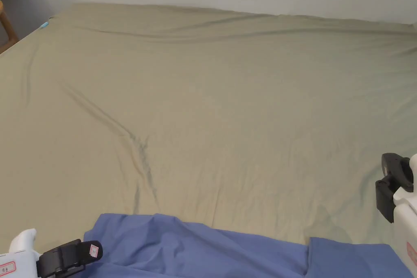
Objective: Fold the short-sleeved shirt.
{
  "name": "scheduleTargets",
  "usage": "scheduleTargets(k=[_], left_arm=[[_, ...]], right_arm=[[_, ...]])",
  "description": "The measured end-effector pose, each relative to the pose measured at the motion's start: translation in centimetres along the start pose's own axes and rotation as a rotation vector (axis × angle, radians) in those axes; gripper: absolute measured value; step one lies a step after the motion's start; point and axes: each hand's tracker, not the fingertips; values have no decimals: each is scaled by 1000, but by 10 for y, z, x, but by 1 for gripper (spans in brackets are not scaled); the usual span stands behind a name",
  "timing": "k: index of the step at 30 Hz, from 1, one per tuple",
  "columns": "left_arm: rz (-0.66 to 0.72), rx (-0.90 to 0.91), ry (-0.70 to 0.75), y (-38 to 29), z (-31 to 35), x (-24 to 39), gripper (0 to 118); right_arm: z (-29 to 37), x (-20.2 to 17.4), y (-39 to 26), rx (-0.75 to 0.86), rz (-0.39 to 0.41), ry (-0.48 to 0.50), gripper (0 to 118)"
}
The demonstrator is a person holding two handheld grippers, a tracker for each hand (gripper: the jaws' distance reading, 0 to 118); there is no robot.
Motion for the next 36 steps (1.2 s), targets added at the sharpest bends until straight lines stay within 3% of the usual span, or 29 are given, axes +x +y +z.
scheduleTargets(k=[2,4,7,9,10,12,13,14,15,18,23,30,36], left_arm=[[58,-54,-47,-3,-12,-12,111],[61,38,-143,-1,-12,-17,111],[261,46,-265,-3,-29,-14,110],[238,16,-323,-3,-44,-9,107],[226,27,-288,-6,-45,2,88],[209,-8,-46,-2,-59,14,8],[175,-21,16,-7,-62,8,8],[225,0,-220,-7,-59,25,8],[162,-10,-55,-9,-59,36,8],[-39,4,48,-3,-53,47,8],[-249,68,244,-7,-42,80,8],[-391,109,373,0,-37,84,8],[-401,196,440,8,-19,85,8]], right_arm=[[0,-2,2,1,-5,0,2],[2,-6,5,1,-4,1,2],[3,-11,7,-6,2,-8,2],[3,-15,10,-8,-1,2,2],[3,-16,11,-8,0,6,2],[4,-19,13,-9,7,11,2],[5,-20,14,-8,12,13,2],[6,-20,16,-6,17,16,2],[7,-20,17,-4,21,18,2],[9,-19,19,0,30,14,2],[9,-16,19,-4,38,6,2],[8,-10,18,-8,32,-6,2],[11,-7,20,-2,34,-11,2]])
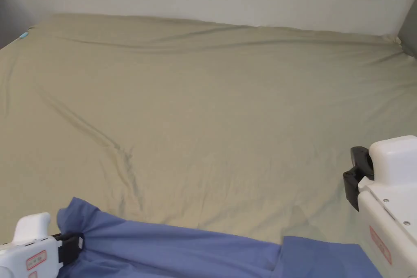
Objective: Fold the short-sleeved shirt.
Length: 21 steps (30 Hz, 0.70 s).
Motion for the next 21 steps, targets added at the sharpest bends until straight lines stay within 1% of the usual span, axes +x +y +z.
scheduleTargets(k=[3,5,8,9,12,17,21], left_arm=[[-40,41,107,8,15,-13,8],[-23,54,179,15,25,-20,8],[-8,59,204,27,42,-7,8],[-22,67,196,29,47,4,8],[-173,104,175,32,62,51,8],[-179,39,-7,26,61,115,8],[-239,-17,-46,11,38,159,8]], right_arm=[[1,3,1,4,-5,-6,2],[2,4,1,5,-9,-7,2],[5,4,1,11,-9,-11,2],[5,3,1,12,-8,-11,2],[7,2,1,17,-16,-4,2],[12,3,-2,18,-24,9,2],[16,7,-5,14,-20,8,2]])
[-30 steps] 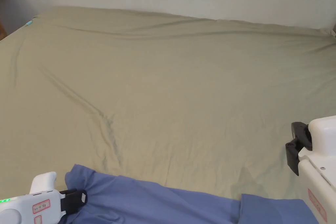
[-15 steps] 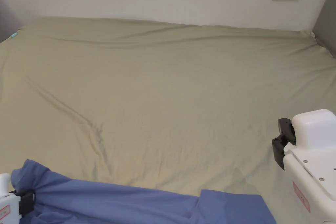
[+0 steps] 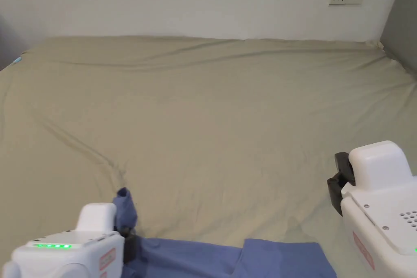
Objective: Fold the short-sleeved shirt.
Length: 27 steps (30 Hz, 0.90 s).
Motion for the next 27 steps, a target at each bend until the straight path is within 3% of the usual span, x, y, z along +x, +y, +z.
scheduleTargets(k=[5,12,14,15,16,17,18,21,22,24,25,27], left_arm=[[-105,-106,9,-13,-50,45,8],[-26,-193,-38,-40,-87,70,9],[76,-215,-142,-43,-90,64,34],[117,-223,-201,-45,-91,63,58],[140,-227,-248,-45,-89,64,95],[151,-226,-285,-44,-85,68,110],[157,-210,-300,-43,-78,70,111],[117,-89,-313,-31,-48,63,101],[113,-46,-317,-26,-36,57,79],[87,23,-279,-17,-18,47,20],[38,50,-190,-14,-12,42,0],[-54,110,-66,-17,-7,36,0]], right_arm=[[2,6,-4,-9,1,-2,2],[7,16,-8,0,-12,-18,2],[8,19,-8,-1,-28,-17,2],[8,20,-9,-1,-35,-16,2],[8,21,-9,-2,-38,-15,2],[8,21,-9,-4,-38,-14,2],[8,21,-9,-7,-35,-14,2],[10,22,-9,-7,-25,-15,2],[11,23,-9,-4,-27,-14,2],[12,23,-8,1,-31,-15,2],[13,23,-8,3,-33,-16,2],[14,22,-6,-1,-39,-11,2]])
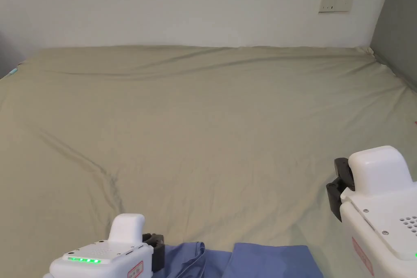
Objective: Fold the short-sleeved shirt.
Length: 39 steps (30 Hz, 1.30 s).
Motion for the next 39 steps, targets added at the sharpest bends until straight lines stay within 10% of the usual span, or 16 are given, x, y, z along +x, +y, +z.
scheduleTargets(k=[19,30,39], left_arm=[[-320,-165,-40,-88,-54,61,0],[-84,-188,-141,-85,-65,75,0],[252,-161,-602,-49,-29,51,0]], right_arm=[[11,-13,0,-12,17,53,2],[6,-14,1,-21,32,50,2],[-3,-21,6,-32,51,69,2]])
